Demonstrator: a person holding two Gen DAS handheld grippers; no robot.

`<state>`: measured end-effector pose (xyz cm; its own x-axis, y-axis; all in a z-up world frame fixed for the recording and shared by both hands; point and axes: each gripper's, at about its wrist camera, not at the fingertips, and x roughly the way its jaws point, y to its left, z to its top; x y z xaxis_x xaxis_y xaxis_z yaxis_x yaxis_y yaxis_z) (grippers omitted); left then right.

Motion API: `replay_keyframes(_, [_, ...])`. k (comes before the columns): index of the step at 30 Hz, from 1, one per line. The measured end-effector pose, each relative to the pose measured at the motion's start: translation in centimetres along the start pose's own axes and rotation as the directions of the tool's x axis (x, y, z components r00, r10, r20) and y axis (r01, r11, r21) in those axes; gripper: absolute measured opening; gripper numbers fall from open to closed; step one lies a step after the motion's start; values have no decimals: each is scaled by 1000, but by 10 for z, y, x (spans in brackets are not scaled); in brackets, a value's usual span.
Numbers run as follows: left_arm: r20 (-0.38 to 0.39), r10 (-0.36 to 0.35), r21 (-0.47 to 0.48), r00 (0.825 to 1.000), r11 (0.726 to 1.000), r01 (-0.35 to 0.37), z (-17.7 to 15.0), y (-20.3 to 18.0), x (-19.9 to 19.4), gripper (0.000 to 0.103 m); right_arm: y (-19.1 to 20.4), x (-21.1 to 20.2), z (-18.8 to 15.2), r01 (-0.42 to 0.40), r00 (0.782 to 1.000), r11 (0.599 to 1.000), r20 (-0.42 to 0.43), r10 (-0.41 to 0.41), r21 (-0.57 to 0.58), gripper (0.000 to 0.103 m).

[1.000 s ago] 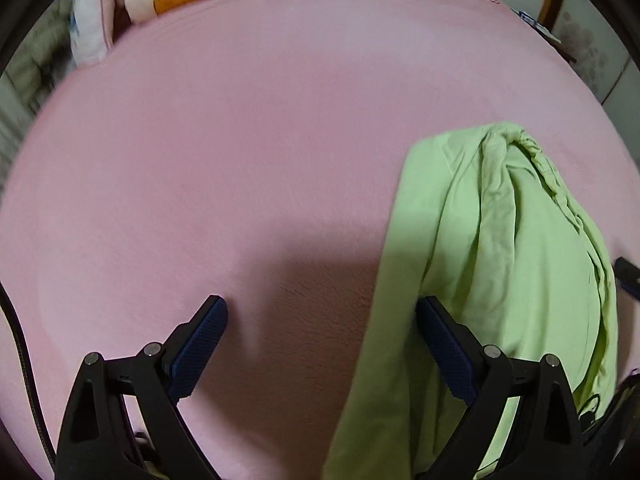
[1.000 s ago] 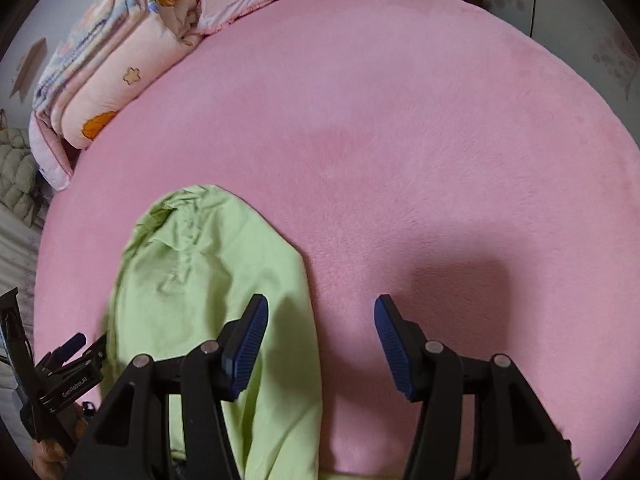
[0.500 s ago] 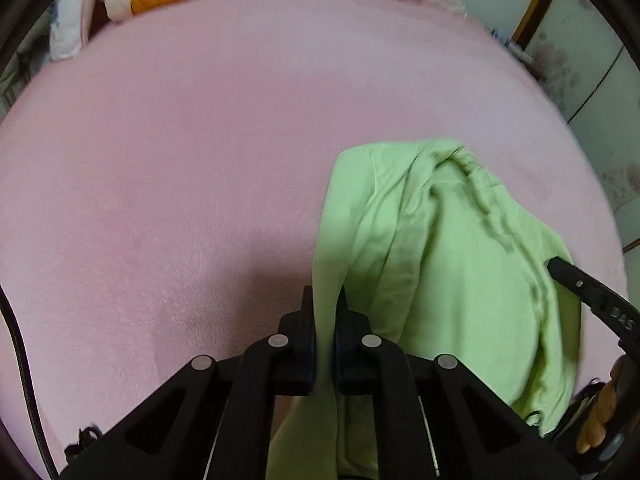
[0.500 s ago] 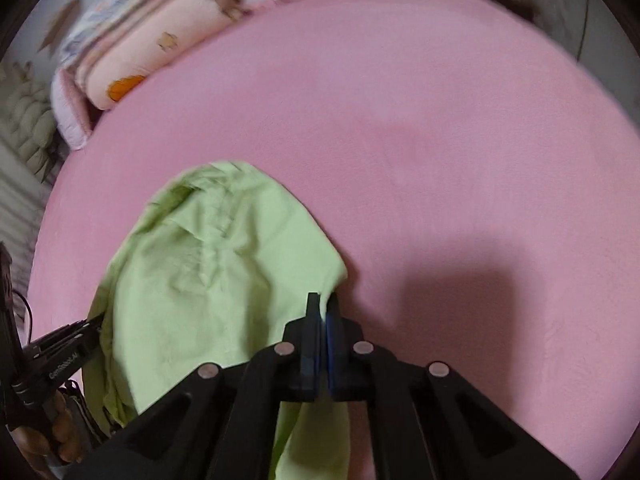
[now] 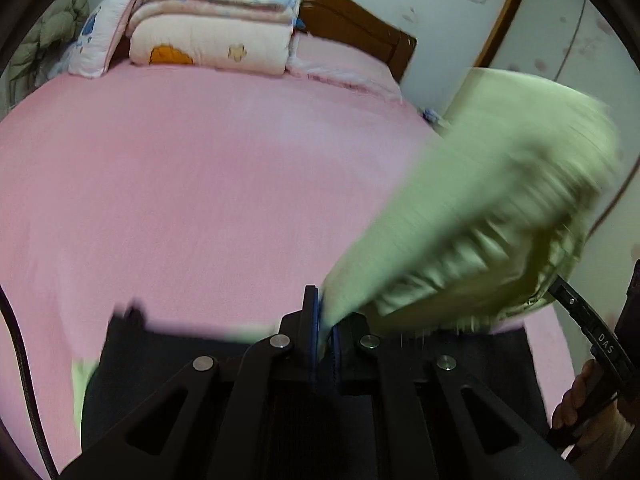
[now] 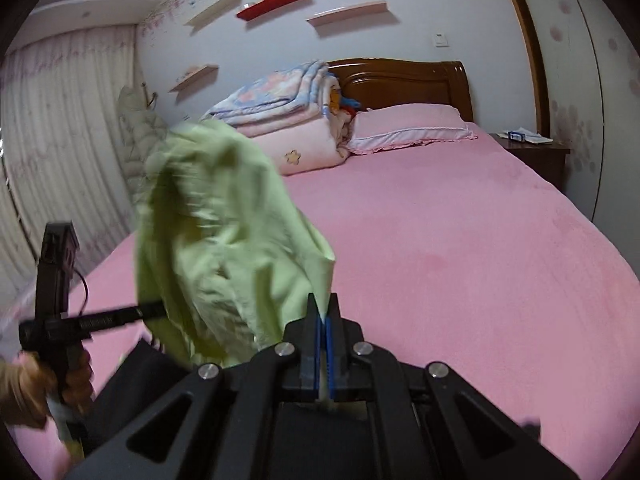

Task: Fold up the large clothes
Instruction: 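Lift the hood with both grippers and lay it over the folded jacket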

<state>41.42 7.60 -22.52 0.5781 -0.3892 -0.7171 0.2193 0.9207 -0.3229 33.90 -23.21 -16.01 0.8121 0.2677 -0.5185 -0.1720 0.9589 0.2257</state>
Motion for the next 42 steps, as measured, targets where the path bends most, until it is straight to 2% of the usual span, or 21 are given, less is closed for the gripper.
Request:
replay_keyframes(4, [-109, 47, 14, 993, 999, -46, -48, 26, -9, 5, 12, -6, -45, 34, 994, 999, -107, -36, -18, 3])
replay_keyframes(7, [-211, 95, 7, 973, 995, -96, -77, 38, 4, 5, 19, -6, -87, 75, 970, 996, -229, -84, -48, 5])
replay_keyframes(9, [-225, 113, -1, 968, 993, -116, -90, 46, 2, 5, 23, -6, -110, 97, 945, 993, -307, -115, -72, 5])
replay_keyframes(12, [-232, 129, 7, 964, 991, -131, -86, 53, -1, 7, 27, -10, -119, 105, 928, 993, -351, -120, -61, 6])
replay_keyframes(16, [-254, 137, -25, 957, 989, -148, -94, 34, -27, 22, 20, -22, -113, 119, 926, 993, -359, -115, -10, 6])
replay_keyframes(18, [-252, 120, -56, 960, 989, -138, -86, 33, -37, 30, 17, -34, -108, 124, 924, 991, -370, -97, 49, 11])
replay_keyframes(20, [-232, 128, -64, 964, 987, -147, -78, 28, -50, 37, 17, -42, -101, 126, 924, 987, -374, -81, 95, 26])
replay_keyframes(21, [-217, 137, -63, 966, 986, -154, -73, 23, -58, 42, 16, -48, -100, 133, 926, 984, -368, -82, 115, 27])
replay_keyframes(26, [-170, 141, -20, 975, 989, -147, -57, -12, -73, 45, 27, -75, -74, 204, 949, 971, -270, -164, 125, 27])
replay_keyframes(28, [-164, 144, 4, 976, 989, -145, -53, -32, -73, 51, 37, -81, -64, 205, 955, 973, -241, -174, 110, 27])
replay_keyframes(33, [-142, 162, 53, 977, 986, -156, -40, -76, -57, 54, 72, -64, -44, 178, 959, 983, -232, -163, 49, 27])
replay_keyframes(34, [-135, 159, 54, 978, 987, -153, -37, -98, -43, 54, 78, -55, -40, 175, 959, 984, -235, -162, 37, 27])
replay_keyframes(36, [-116, 166, 50, 979, 986, -162, -35, -108, -32, 57, 84, -37, -37, 173, 953, 985, -256, -160, 26, 28])
replay_keyframes(38, [-129, 192, 43, 973, 981, -187, -36, -112, -12, 58, 82, -18, -38, 165, 947, 985, -286, -145, 44, 28])
replay_keyframes(41, [-196, 219, 31, 956, 976, -218, -46, -106, 7, 58, 71, 8, -51, 176, 924, 981, -358, -134, 86, 27])
replay_keyframes(42, [-223, 230, 29, 947, 973, -229, -53, -101, 13, 58, 64, 15, -60, 202, 906, 975, -394, -151, 91, 27])
